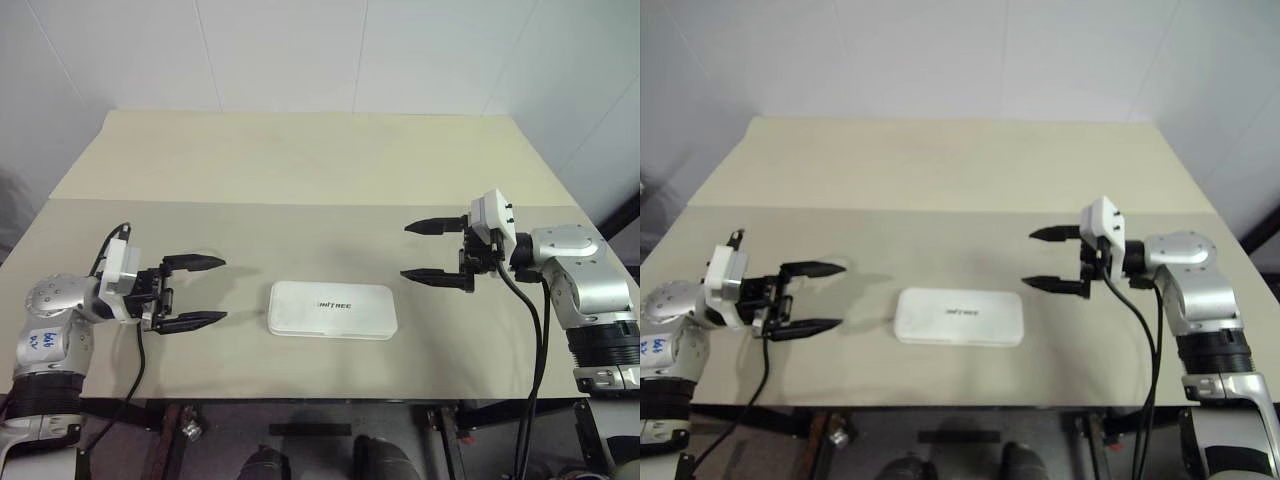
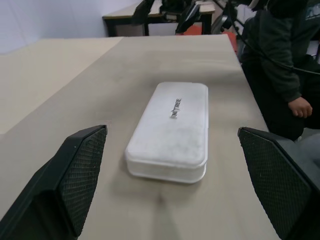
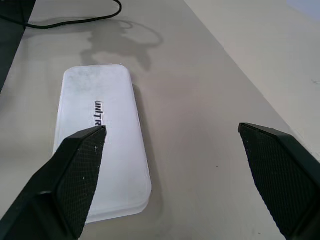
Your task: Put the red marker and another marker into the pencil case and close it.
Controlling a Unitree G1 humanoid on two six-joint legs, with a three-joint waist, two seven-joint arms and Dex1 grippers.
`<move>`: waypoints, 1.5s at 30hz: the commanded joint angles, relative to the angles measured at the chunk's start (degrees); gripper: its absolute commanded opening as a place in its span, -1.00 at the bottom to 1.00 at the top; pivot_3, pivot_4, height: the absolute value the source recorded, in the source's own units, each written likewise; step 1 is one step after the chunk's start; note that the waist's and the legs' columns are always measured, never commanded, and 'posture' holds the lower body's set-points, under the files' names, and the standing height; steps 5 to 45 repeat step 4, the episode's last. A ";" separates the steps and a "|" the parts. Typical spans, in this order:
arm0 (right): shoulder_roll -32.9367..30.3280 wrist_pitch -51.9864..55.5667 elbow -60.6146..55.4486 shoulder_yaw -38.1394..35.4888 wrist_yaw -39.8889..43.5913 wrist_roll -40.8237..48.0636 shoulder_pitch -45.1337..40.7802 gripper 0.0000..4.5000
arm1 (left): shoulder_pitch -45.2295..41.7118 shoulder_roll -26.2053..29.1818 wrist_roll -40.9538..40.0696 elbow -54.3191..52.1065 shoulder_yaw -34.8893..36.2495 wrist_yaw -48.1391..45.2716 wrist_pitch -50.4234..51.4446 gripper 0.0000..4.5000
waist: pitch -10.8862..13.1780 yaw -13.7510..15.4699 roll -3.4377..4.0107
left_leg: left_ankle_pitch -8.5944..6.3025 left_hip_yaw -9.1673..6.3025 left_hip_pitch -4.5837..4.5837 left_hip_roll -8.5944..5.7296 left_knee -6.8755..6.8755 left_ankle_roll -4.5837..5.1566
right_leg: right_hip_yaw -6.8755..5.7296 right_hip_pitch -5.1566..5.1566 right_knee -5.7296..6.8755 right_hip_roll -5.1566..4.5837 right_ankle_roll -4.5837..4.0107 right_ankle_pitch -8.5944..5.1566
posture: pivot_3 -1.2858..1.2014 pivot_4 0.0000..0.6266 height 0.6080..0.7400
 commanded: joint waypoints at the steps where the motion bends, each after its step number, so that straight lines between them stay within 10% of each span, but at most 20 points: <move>1: -0.62 -0.92 -1.34 -1.47 0.13 0.45 -0.03 1.00 | -0.62 1.89 -1.25 0.94 1.73 -5.71 -1.58 0.98 | 0.00 0.01 0.00 | 0.00 0.04 0.00 0.00 -0.01 0.00 | 0.01 -0.01 -0.01 0.00 0.00 0.00 | 0.03 -0.52 1.00; 45: 0.42 -1.02 -1.87 -1.52 -1.27 0.48 0.01 1.00 | -1.20 2.19 -1.15 1.86 1.52 -5.69 -2.77 0.98 | 0.00 0.01 0.00 | 0.00 0.09 0.01 0.00 -0.02 0.00 | 0.01 -0.02 -0.01 -0.02 0.00 0.00 | 0.03 -0.52 1.00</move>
